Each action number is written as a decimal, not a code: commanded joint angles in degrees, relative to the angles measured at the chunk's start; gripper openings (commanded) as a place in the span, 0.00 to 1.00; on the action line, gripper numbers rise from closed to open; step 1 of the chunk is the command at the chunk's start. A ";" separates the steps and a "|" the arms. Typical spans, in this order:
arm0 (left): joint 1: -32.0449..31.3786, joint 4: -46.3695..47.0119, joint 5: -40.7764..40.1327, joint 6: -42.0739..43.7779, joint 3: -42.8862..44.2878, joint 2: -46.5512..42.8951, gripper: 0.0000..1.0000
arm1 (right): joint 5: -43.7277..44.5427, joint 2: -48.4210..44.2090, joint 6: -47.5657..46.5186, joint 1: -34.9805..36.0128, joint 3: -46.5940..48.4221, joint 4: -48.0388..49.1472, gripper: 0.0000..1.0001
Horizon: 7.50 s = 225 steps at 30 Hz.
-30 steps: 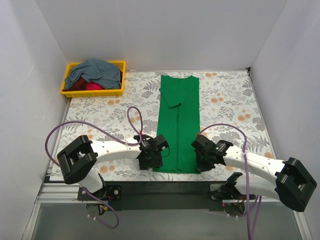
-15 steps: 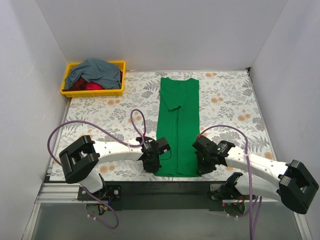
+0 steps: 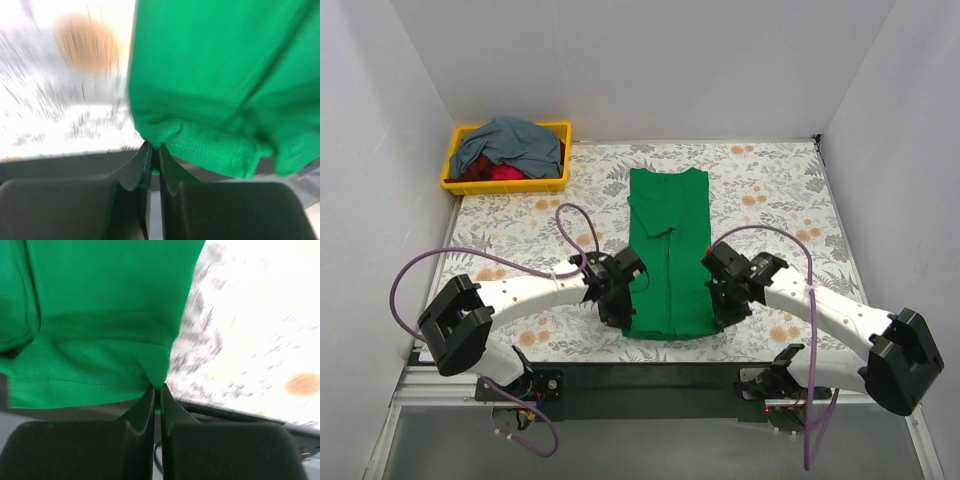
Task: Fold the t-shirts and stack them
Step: Fold the tshirt
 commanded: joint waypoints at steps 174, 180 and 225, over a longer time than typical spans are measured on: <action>22.39 51.42 -2.65 15.86 1.12 4.30 0.15 | -44.60 38.89 -14.03 -32.90 18.18 63.45 0.24; 25.83 58.11 3.43 15.52 6.57 18.99 0.08 | -47.68 43.89 -13.68 -36.76 17.37 66.80 0.23; 22.14 66.46 9.67 3.75 -26.46 7.93 0.01 | -57.70 33.89 -4.37 -41.86 -22.69 90.70 0.27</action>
